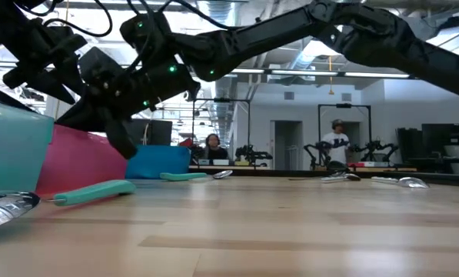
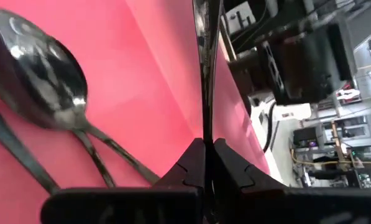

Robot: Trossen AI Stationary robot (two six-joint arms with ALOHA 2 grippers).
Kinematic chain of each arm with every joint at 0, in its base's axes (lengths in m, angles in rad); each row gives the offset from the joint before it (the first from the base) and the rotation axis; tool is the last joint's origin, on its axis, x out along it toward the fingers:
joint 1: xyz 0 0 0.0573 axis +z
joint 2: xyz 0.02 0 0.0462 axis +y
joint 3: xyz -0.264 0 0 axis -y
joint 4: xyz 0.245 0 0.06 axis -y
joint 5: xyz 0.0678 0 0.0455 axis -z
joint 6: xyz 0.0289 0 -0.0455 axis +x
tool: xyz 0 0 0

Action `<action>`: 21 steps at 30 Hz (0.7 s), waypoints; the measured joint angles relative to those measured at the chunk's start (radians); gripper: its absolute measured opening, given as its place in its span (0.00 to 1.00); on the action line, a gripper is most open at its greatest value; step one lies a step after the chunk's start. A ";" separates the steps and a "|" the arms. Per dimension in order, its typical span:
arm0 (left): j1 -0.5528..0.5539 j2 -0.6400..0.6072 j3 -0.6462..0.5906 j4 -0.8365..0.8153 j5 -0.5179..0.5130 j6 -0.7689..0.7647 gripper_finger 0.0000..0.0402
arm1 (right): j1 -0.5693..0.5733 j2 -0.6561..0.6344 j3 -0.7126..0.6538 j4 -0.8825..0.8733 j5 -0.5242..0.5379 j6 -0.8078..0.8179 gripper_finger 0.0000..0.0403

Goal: Sort silverware by color (type)
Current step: Put the black spoon into the red bin

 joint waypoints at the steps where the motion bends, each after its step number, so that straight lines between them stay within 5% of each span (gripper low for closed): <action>1: 0.000 0.000 0.000 0.000 0.000 0.000 0.48 | -0.002 0.001 0.003 -0.016 0.000 -0.002 0.09; 21: 0.000 0.000 0.000 0.000 -0.008 -0.004 0.48 | 0.000 0.001 -0.008 -0.094 -0.004 -0.098 0.15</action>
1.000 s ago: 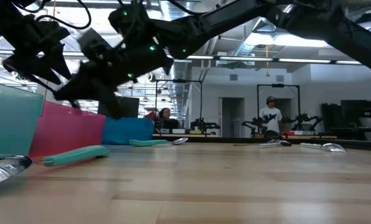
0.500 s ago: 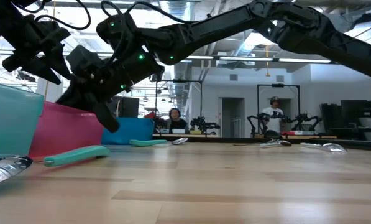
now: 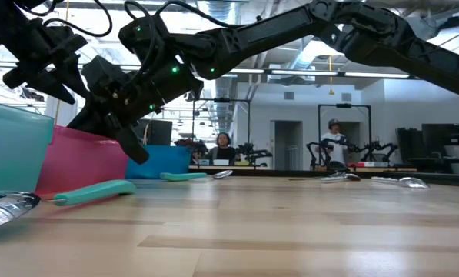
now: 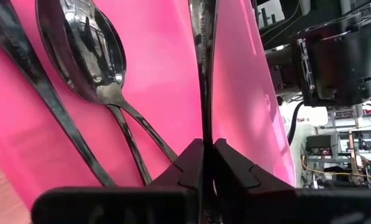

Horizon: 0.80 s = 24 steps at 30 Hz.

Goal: Sort silverware by color (type)
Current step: Put the black spoon into the red bin, then put the blue patterned spoon into the blue bin

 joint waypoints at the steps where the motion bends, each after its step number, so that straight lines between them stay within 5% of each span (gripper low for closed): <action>1: 0.000 0.000 0.000 0.000 0.000 0.000 0.48 | 0.000 0.000 0.000 0.000 0.000 0.000 0.16; 24: 0.000 0.000 0.000 -0.001 -0.003 -0.001 0.48 | -0.004 -0.007 0.005 0.057 -0.002 0.164 0.31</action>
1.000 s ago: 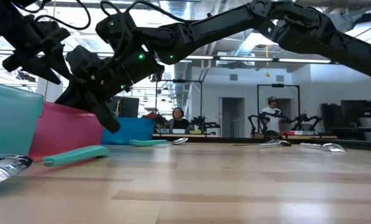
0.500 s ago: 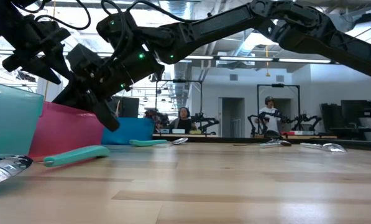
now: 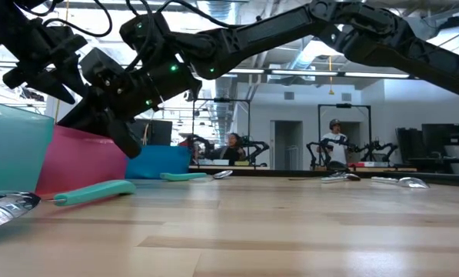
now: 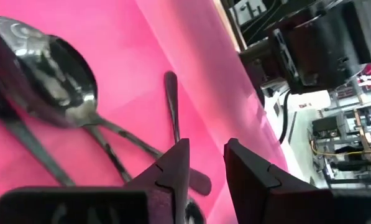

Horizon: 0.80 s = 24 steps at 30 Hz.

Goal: Sort silverware by color (type)
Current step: Put the blue patterned spoon into the blue bin

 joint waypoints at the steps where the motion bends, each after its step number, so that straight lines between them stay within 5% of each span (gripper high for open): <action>1: 0.000 0.000 0.000 0.000 -0.003 -0.002 0.48 | 0.001 -0.004 0.000 0.000 0.002 0.001 0.31; 7: 0.000 0.000 0.000 0.001 -0.024 -0.027 0.48 | 0.001 -0.063 0.003 -0.050 0.069 0.109 0.31; 18: 0.000 0.000 0.000 0.001 -0.026 -0.029 0.48 | -0.001 -0.184 0.003 -0.307 0.106 0.729 0.31; 24: 0.000 0.000 0.000 0.001 -0.026 -0.028 0.48 | -0.001 -0.262 0.003 -0.435 0.124 0.934 0.31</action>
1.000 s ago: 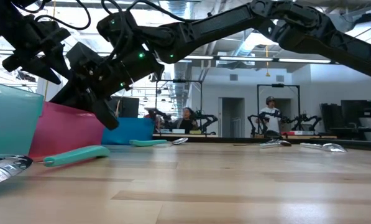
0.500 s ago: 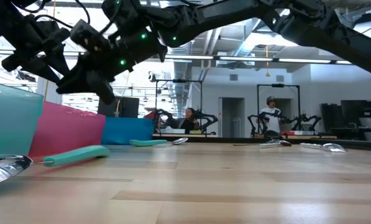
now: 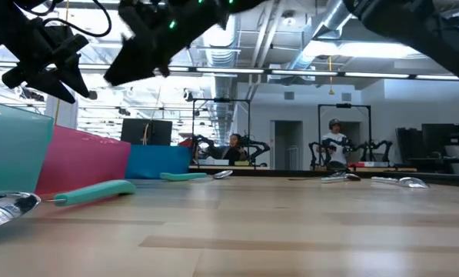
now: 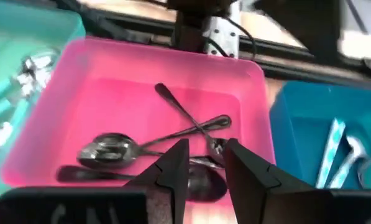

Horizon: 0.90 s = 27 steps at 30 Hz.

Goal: Sort silverware by color (type)
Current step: Put the blue patterned spoon into the blue bin

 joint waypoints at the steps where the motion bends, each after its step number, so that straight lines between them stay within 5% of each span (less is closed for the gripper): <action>1: 0.000 0.000 0.000 0.000 0.000 0.000 0.48 | 0.000 -0.022 0.000 -0.043 0.022 0.043 0.31; 7: 0.000 0.000 0.000 0.000 0.007 0.000 0.48 | -0.020 -0.127 0.003 -0.398 0.153 0.369 0.31; 14: 0.000 0.000 0.000 0.000 0.008 0.000 0.48 | -0.052 -0.184 0.001 -0.852 0.177 0.707 0.31; 19: 0.000 0.000 0.000 0.000 0.008 0.000 0.48 | -0.052 -0.181 -0.025 -1.013 0.188 0.759 0.31; 27: 0.000 0.000 0.000 -0.001 0.021 0.000 0.48 | -0.052 -0.238 -0.147 -1.007 0.169 0.728 0.30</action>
